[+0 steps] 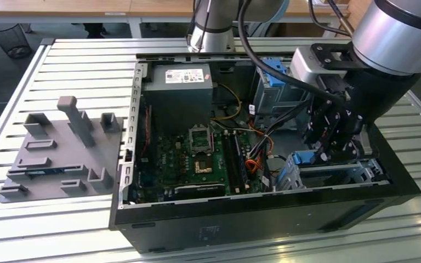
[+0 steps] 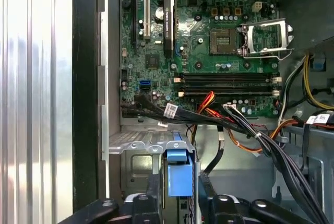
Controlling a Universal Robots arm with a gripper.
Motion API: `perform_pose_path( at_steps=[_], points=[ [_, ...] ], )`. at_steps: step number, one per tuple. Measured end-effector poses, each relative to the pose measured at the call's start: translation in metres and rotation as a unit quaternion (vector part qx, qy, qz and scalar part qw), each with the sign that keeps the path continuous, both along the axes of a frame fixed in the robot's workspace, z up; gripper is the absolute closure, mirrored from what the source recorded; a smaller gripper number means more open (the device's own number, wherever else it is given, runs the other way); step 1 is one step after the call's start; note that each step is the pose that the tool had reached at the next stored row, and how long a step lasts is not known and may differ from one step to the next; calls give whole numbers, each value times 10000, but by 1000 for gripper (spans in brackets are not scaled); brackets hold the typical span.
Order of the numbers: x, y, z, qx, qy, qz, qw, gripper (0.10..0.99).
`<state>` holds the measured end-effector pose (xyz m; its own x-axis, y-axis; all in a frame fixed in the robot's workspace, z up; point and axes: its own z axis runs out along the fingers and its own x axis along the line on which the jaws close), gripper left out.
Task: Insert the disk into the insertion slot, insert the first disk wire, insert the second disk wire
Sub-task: 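Insert the disk into the insertion slot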
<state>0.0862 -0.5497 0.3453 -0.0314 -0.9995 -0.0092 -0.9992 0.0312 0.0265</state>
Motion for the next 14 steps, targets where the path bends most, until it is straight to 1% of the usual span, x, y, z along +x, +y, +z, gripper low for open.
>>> perform_pose_path(
  at_steps=[1, 2, 3, 5, 6, 8, 9, 10, 14],
  points=[
    [0, 0, -4, 0, 0, 1, 10000, 663],
    [0, 0, -8, 0, 0, 4, 10000, 722],
    [0, 0, -10, -1, 0, 10, 10000, 722],
    [0, 0, -16, -1, 0, 21, 10000, 843],
    [1, 0, -18, -1, 0, 27, 10000, 843],
    [1, 0, -20, -1, 0, 42, 10000, 961],
    [1, 0, -21, -1, 0, 49, 10000, 961],
    [1, 0, -21, -1, 0, 53, 10000, 980],
    [1, 0, -22, 0, 0, 69, 10000, 980]
  ],
)
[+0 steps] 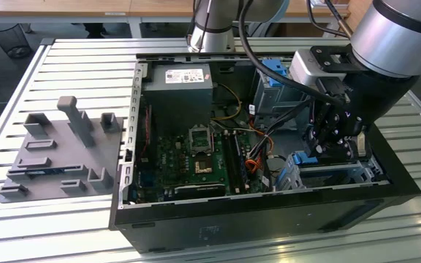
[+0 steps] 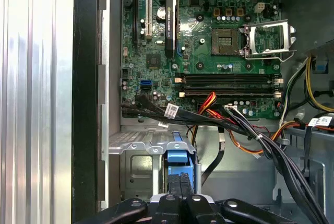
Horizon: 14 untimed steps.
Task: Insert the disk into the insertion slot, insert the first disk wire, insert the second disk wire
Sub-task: 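Insert the disk into the insertion slot, then insert the first disk wire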
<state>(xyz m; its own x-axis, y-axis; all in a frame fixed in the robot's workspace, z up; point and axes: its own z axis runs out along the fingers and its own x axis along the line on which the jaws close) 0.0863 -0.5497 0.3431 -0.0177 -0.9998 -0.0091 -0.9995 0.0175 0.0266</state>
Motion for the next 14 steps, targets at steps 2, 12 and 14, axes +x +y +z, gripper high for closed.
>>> perform_pose_path(
  at_steps=[2, 12, 14],
  points=[
    [0, 0, 0, 0, 0, 3, 10000, 980],
    [0, 0, 30, -13, -2, 3, 10000, 980],
    [-5, 7, 49, -15, -2, 3, 10000, 980]
  ],
)
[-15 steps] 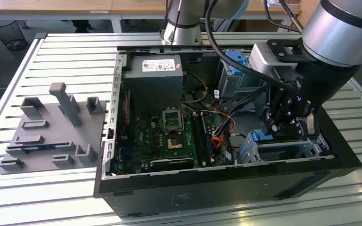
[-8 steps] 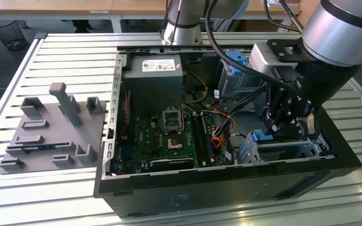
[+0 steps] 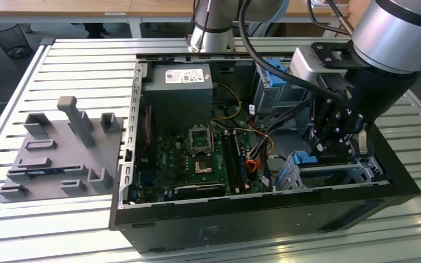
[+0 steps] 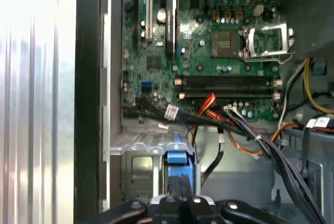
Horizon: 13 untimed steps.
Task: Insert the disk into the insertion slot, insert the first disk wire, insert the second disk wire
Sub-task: 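Insert the first disk wire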
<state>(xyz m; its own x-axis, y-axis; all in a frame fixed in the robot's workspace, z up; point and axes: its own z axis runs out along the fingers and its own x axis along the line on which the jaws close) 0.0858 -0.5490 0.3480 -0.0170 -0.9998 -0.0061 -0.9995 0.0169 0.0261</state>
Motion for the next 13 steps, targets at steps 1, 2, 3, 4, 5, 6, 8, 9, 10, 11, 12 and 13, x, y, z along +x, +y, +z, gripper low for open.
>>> perform_pose_path(
  at_steps=[1, 2, 3, 4, 5, 6, 8, 9, 10, 11, 12, 13],
  points=[
    [0, 0, 8, 1, 0, 0, 10000, 980],
    [0, 0, 18, 1, 0, 0, 10000, 980],
    [-1, 1, 29, 1, 0, -1, 10000, 980],
    [-1, 1, 38, 2, 0, -1, 10000, 980],
    [-1, 1, 48, 2, 0, -1, 10000, 980],
    [-1, 1, 57, 4, 0, -1, 10000, 980],
    [-1, 1, 76, 4, 0, -1, 10000, 980],
    [-1, 1, 83, 5, 0, -1, 10000, 980],
    [-1, 1, 82, 8, 0, -1, 10000, 980],
    [-1, 1, 84, 16, 0, -1, 10000, 980],
    [-1, 1, 83, 20, 0, -1, 10000, 980],
    [1, 1, 83, 22, 0, -1, 10000, 980]
  ],
)
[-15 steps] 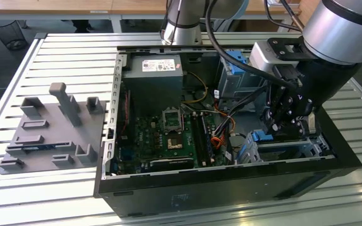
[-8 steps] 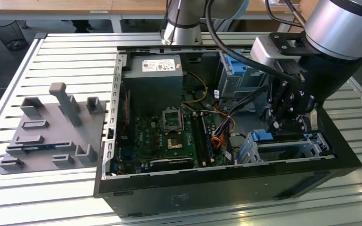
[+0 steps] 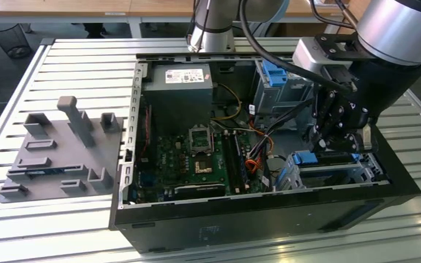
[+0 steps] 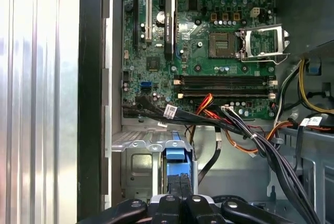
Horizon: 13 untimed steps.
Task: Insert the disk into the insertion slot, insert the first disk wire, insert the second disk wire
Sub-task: 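Insert the first disk wire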
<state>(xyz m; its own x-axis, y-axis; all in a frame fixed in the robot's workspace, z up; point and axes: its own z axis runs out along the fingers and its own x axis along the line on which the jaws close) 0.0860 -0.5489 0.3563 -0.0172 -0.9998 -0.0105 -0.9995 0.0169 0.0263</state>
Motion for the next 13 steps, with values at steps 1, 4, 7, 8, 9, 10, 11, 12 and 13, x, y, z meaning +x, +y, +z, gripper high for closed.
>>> perform_pose_path(
  at_steps=[1, 4, 7, 8, 9, 10, 11, 12, 13],
  points=[
    [7, 0, 1, 1, 0, 0, 10000, 980],
    [55, -1, 1, 2, 0, 0, 10000, 980],
    [109, 0, 1, 1, 0, 0, 10000, 980],
    [117, 0, 1, 7, 0, 0, 10000, 980],
    [118, 2, 2, 11, 0, 0, 10000, 980],
    [118, 7, 8, 12, -3, 0, 10000, 980],
    [118, 15, 16, 12, -7, -1, 10000, 980],
    [117, 26, 26, 12, -20, -5, 10000, 980],
    [118, 36, 36, 11, -35, -13, 10000, 980]
  ],
)
